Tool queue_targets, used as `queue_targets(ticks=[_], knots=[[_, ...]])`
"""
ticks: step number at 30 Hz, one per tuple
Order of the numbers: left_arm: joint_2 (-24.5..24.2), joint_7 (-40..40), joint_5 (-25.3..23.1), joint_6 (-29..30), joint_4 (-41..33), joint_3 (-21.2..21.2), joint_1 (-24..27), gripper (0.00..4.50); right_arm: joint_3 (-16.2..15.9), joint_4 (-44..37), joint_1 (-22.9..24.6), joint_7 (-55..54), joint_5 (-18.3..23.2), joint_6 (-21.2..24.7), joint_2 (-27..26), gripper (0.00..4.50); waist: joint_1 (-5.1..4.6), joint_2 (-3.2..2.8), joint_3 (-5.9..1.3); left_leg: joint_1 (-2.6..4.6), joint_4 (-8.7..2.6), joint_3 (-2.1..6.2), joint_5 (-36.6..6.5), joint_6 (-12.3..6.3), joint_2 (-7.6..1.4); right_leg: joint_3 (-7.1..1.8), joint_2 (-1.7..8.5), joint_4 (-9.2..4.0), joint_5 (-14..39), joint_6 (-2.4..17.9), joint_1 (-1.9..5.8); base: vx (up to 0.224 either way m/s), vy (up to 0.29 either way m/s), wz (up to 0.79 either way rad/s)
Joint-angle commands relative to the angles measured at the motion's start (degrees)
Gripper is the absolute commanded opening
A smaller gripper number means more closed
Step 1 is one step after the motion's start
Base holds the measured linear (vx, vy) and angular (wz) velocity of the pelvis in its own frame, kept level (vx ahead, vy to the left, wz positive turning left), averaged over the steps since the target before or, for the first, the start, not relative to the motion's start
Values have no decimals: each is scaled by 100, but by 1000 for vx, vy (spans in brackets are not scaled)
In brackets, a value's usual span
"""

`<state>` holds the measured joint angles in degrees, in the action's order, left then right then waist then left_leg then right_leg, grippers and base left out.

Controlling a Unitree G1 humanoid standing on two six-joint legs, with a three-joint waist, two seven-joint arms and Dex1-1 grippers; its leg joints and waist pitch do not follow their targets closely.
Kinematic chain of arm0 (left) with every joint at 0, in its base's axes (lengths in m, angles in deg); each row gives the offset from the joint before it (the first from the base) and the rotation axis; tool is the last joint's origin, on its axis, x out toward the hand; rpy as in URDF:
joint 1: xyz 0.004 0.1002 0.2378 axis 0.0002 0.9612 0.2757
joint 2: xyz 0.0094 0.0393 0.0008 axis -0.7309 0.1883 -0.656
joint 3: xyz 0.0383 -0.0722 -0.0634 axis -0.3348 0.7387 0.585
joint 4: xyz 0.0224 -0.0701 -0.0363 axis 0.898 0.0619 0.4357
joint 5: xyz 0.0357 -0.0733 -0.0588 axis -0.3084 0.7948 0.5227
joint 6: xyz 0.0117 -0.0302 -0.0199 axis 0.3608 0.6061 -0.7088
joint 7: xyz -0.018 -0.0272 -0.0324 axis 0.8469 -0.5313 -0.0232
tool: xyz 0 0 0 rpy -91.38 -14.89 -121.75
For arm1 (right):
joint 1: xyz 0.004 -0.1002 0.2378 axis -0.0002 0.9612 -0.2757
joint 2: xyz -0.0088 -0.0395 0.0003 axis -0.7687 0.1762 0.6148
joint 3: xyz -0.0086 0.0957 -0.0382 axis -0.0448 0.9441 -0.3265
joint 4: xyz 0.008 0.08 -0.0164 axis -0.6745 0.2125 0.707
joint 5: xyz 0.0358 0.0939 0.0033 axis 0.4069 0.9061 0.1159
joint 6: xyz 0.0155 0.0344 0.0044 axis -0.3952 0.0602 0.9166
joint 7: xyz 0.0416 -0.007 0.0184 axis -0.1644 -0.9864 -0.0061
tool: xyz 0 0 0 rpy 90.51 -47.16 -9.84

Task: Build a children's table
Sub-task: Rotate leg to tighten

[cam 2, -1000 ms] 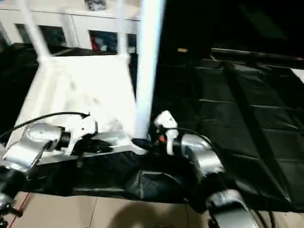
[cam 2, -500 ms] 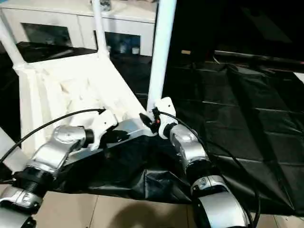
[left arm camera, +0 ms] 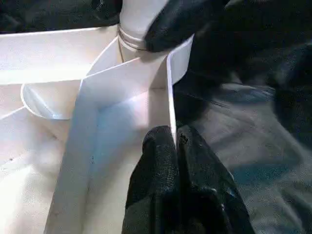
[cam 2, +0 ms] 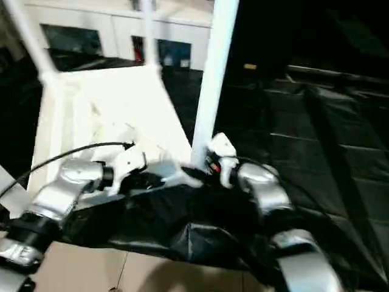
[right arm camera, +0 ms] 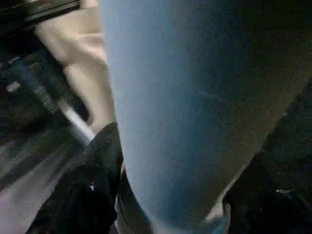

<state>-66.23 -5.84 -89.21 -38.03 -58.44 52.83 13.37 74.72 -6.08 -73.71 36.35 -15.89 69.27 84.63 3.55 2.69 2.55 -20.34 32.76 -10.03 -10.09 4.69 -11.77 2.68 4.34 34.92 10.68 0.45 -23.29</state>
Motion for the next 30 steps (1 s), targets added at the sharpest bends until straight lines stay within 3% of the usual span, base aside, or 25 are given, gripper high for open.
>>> queue_targets(ticks=[1,7,14,18,20,25,30], knots=[[144,-281,139,-191,81,-230,-84,0,-315,-127,130,584,5,183,-9,295,10,-10,-318,13,-338,-39,-1181,-401,-140,-207,276,-369,727,1423,284,0,0,0],[120,-646,231,-347,438,-216,-272,0,-524,-312,232,1171,-57,313,250,256,68,-1,-292,29,-361,-41,-1501,-221,-148,-213,304,-428,1463,1231,263,0,0,0],[140,-721,188,-408,663,-187,-353,0,-436,-417,284,1244,66,534,204,222,89,-11,-301,32,-366,-32,-1426,-189,-146,-214,304,-423,1392,1205,264,0,0,0],[160,-596,128,-407,763,-172,-385,0,-376,-419,334,1157,114,596,143,212,102,-10,-292,47,-376,-28,-1559,-149,-150,-217,311,-445,1608,1153,251,0,0,0],[234,-222,26,-267,813,-101,-437,0,-192,-374,376,745,183,675,-32,211,112,-6,-283,55,-386,-24,-1627,-123,-152,-223,316,-461,1726,1105,240,0,0,0],[444,400,-62,53,699,7,-481,0,106,-32,299,-479,96,671,-409,208,55,-42,-243,96,-423,30,-2097,74,-134,-207,340,-565,2679,857,176,0,0,0],[913,1247,-150,506,526,97,-487,0,494,463,77,-2194,-6,729,-1004,206,-113,-36,-227,82,-429,83,-2404,178,-112,-164,342,-635,3284,630,137,0,0,0]])
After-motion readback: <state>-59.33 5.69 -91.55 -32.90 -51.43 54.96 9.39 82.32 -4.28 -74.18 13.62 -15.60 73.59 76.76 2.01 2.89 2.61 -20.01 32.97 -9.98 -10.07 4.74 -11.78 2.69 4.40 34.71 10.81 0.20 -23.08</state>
